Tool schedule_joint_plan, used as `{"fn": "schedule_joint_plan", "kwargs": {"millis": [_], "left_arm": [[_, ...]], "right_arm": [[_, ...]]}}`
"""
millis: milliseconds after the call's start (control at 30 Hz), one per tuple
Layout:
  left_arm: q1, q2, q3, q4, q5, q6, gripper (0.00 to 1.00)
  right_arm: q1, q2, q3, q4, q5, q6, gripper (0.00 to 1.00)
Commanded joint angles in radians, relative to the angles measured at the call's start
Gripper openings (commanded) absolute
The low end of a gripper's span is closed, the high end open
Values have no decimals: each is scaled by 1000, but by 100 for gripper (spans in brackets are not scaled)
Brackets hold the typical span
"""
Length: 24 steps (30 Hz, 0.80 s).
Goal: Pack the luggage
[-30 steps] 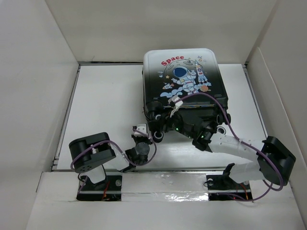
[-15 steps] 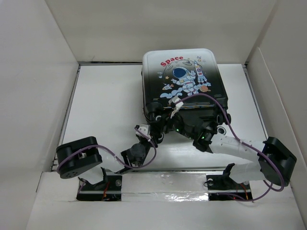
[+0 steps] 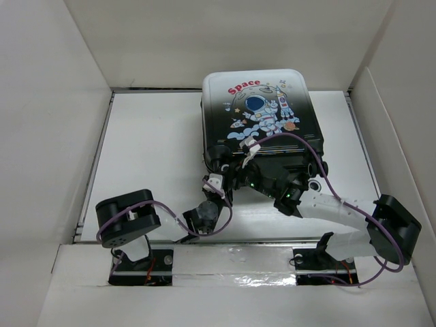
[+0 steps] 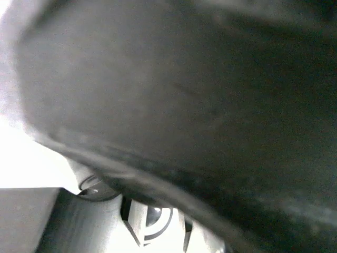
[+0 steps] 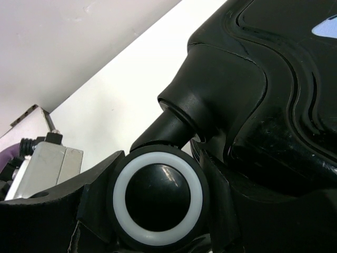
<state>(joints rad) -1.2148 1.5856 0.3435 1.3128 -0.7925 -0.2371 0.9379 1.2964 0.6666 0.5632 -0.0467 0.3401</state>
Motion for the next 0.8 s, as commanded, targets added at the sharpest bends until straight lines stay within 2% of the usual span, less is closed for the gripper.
{"fn": "schedule_joint_plan", "kwargs": {"millis": [0, 133, 233, 400, 567, 767], "left_arm": [[3, 31, 46, 517, -109, 79, 19], [3, 45, 69, 591, -194, 116, 6], [3, 45, 66, 720, -220, 208, 0], [3, -15, 60, 752, -202, 281, 0], [3, -44, -12, 752, -228, 312, 0], [54, -140, -176, 678, -286, 217, 0]], "right_arm": [[55, -28, 48, 93, -148, 19, 7], [64, -29, 38, 98, -156, 25, 6], [64, -34, 22, 110, -160, 39, 6], [64, -20, -4, 138, -170, 56, 6], [64, -34, -16, 138, -137, 53, 6], [64, -80, -39, 109, -94, 36, 6]]}}
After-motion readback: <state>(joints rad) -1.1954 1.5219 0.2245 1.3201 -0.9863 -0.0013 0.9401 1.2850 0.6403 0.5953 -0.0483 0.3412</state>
